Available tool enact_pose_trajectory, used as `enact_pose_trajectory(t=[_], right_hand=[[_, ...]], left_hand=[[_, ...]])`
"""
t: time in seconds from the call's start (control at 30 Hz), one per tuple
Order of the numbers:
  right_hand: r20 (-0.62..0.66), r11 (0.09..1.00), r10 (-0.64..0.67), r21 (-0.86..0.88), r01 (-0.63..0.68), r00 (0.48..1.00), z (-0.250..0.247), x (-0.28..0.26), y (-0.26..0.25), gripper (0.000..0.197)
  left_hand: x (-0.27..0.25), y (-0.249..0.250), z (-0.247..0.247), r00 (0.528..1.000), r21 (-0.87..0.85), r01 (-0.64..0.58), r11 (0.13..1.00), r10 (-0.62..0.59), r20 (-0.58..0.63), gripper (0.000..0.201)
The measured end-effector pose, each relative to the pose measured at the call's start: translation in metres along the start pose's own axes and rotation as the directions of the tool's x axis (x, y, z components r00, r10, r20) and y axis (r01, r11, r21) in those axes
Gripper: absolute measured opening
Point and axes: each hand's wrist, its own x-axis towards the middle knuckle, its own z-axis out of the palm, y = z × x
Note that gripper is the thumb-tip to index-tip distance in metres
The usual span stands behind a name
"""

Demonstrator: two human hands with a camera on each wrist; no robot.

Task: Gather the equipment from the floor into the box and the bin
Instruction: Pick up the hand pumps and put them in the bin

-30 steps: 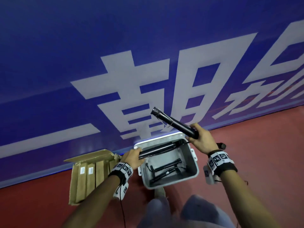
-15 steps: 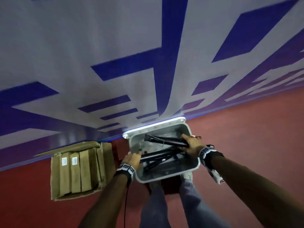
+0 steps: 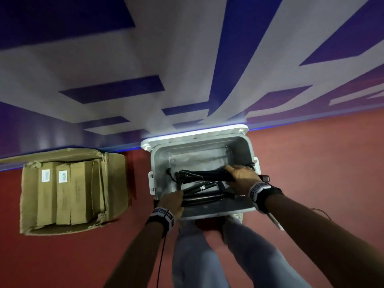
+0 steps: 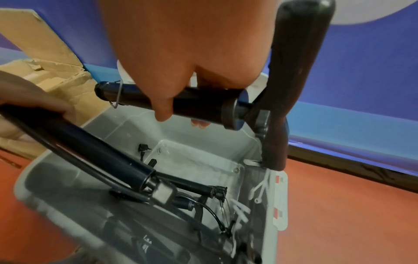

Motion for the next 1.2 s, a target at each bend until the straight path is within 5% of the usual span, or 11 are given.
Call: enact_pose_trajectory(t=[0.33, 0.67, 0.77, 0.9, 1.0, 1.2], right_hand=[[0.117, 0.999, -0.027, -0.036, 0.032, 0.993, 0.072, 0.106, -0.009, 0.041], [0.177, 0.995, -0.055, 0.096, 0.038, 0.983, 0.135, 0.183, -0.027, 0.054], [0.167, 0.998, 0.005, 0.064, -0.016, 0.986, 0.153, 0.197, -0.028, 0.062], [0.153, 0.997, 0.030, -0.071, -0.020, 0.988, 0.168, 0.206, -0.018, 0.072], [0.169, 0.985, -0.027, -0.162, 0.055, 0.985, 0.164, 0.198, -0.013, 0.090], [0.029, 0.997, 0.054, -0.054, -0.052, 0.998, 0.104, 0.151, -0.018, 0.081]], left_hand=[[0.074, -0.036, 0.056, 0.993, -0.006, -0.102, 0.995, 0.101, -0.063, 0.058], [0.156, -0.058, 0.087, 0.983, -0.013, -0.167, 0.986, 0.165, -0.083, 0.063], [0.173, -0.060, 0.095, 0.981, 0.019, -0.185, 0.983, 0.186, -0.053, 0.079], [0.181, -0.061, 0.102, 0.982, 0.055, -0.191, 0.980, 0.189, 0.027, 0.098], [0.174, -0.055, 0.097, 0.985, 0.035, -0.172, 0.984, 0.172, -0.001, 0.093], [0.126, -0.038, 0.049, 0.981, -0.086, -0.181, 0.980, 0.173, -0.093, 0.074]])
